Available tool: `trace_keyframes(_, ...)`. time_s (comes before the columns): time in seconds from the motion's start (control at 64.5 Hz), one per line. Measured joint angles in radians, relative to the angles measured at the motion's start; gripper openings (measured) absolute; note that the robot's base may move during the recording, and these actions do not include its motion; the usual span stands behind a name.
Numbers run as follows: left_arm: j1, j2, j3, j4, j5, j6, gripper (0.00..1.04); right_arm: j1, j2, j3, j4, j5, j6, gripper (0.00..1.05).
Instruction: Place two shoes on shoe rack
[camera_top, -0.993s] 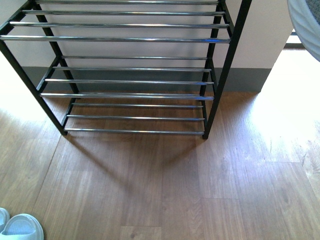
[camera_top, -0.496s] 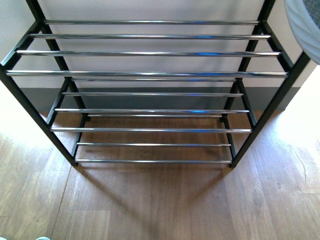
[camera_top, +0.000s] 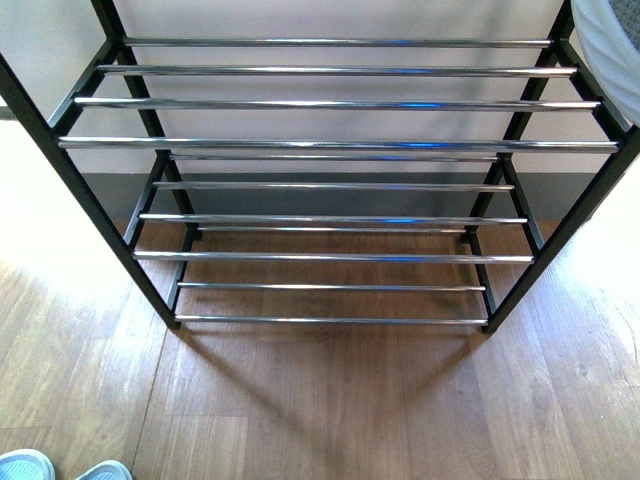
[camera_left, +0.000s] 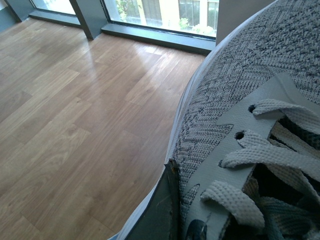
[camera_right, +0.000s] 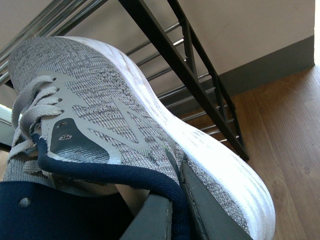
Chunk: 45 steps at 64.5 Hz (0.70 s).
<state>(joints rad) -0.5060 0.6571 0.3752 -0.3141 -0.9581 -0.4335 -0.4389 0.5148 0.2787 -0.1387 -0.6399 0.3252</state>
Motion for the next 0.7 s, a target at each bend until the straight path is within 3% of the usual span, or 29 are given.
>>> trace_keyframes(0.698, 0.000, 0.000, -0.002, 0.000, 0.004, 0.000, 0.02, 0.000, 0.000, -0.003, 0.000, 0.000, 0.000, 0.02)
